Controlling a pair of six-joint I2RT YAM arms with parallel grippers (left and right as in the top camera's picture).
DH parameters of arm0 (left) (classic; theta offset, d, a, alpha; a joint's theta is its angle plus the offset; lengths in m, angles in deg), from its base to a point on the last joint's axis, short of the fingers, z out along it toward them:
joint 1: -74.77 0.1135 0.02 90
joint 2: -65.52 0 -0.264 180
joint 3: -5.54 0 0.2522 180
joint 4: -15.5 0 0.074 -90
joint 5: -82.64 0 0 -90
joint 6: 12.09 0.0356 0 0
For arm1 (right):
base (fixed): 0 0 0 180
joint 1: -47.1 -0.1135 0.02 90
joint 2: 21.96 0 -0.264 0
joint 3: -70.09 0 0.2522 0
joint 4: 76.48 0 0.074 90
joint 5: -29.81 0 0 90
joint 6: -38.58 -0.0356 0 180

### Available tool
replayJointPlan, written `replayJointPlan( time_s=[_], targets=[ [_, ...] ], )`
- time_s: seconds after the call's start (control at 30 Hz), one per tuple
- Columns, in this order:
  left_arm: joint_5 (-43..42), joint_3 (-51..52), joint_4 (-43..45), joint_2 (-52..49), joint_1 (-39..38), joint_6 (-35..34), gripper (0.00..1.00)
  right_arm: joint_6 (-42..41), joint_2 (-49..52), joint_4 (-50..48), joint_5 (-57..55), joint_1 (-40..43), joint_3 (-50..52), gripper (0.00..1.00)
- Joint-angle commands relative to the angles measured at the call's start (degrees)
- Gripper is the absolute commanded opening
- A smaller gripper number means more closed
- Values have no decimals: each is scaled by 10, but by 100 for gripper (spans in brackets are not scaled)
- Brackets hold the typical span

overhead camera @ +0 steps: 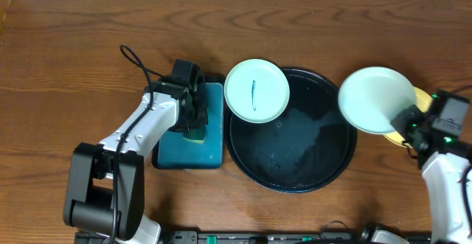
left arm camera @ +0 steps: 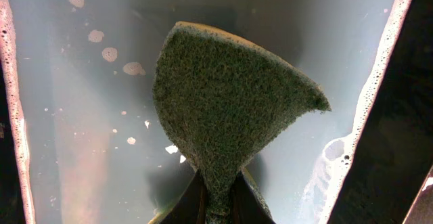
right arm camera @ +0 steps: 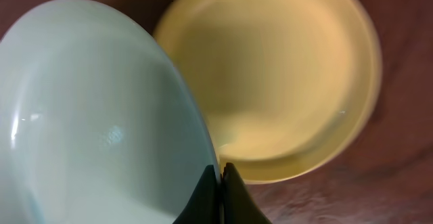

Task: Clean dirty plates on tray and stack at the side
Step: 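Lift the pale green plate with right gripper and carry it right, then lower the pale green plate onto the yellow plate and release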

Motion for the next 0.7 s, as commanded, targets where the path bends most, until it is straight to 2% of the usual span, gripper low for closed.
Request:
replayJointPlan(
  time_s=[0.0, 0.3, 0.37, 0.47, 0.67],
  targets=[
    [7, 4, 0, 0, 2, 5, 8, -40, 36, -6, 32, 56, -8, 1],
    [7, 4, -2, 0, 2, 5, 8, -69, 130, -61, 77, 157, -8, 2],
    [7, 4, -2, 0, 2, 5, 8, -76, 133, -66, 77, 170, -8, 7],
    [7, 4, -2, 0, 2, 5, 8, -75, 133, -93, 100, 178, -8, 29],
    [7, 4, -2, 0, 2, 5, 9, -16, 133, -136, 254, 154, -8, 31]
  ],
)
